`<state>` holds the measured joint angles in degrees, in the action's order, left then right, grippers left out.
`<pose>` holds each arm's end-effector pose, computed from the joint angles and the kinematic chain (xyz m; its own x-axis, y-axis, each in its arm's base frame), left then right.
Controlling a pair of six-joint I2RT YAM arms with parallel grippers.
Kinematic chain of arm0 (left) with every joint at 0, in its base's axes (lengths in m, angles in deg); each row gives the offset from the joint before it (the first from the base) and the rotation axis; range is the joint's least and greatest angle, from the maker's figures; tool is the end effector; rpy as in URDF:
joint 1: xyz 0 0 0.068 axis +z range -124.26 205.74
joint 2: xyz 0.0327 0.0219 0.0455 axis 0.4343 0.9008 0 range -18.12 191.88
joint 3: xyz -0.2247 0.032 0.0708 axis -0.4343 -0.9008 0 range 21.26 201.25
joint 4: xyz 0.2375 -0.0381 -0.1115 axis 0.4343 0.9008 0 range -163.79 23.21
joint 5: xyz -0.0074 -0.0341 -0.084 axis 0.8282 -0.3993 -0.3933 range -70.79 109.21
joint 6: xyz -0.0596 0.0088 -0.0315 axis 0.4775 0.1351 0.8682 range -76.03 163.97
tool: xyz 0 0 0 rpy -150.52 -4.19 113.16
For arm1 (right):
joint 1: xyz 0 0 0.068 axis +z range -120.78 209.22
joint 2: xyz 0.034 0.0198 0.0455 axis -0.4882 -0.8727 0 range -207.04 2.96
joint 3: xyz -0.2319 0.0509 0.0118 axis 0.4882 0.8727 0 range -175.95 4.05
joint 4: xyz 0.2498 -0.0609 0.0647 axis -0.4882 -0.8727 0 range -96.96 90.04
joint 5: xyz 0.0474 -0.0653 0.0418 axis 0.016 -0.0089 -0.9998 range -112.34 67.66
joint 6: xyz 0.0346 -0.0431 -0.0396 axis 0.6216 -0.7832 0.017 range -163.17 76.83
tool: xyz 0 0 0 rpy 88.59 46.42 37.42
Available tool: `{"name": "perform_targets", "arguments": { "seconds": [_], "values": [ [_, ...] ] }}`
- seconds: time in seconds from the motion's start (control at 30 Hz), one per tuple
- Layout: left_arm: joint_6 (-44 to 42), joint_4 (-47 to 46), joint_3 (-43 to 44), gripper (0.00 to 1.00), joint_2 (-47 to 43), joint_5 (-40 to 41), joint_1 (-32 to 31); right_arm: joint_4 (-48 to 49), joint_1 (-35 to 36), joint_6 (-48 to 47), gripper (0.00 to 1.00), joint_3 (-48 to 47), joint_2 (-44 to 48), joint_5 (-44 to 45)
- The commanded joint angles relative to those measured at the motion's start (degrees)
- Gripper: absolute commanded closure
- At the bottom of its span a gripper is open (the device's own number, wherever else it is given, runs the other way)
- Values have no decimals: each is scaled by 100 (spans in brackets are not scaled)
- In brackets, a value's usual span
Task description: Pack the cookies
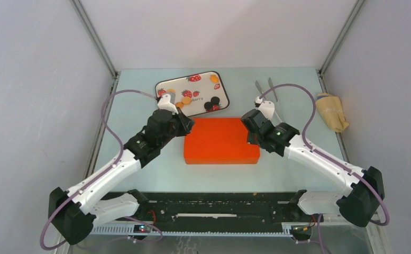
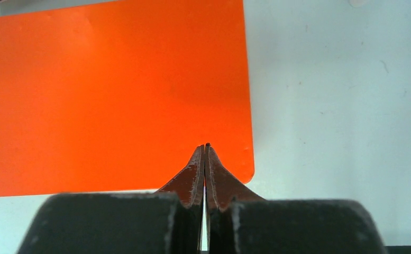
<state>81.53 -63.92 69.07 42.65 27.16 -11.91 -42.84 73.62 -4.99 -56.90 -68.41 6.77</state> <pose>0.2287 -0.1668 0.2652 -0.5507 -0.3377 -0.7633 0.2123 0.8278 -0.5194 0.2155 0.1740 0.2455 -0.6998 0.0707 -0.7108 0.0369 0.9973 0.0629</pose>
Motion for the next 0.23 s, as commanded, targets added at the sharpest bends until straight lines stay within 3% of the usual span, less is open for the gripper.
{"name": "perform_targets", "arguments": {
  "seconds": [0.0,0.2],
  "values": [
    [-249,336,-13,97,-180,688,-45,-242,125,-88,97,-141,24,498],
    [-231,382,-33,97,-146,710,-45,-366,172,55,95,-143,97,738]
  ]
}}
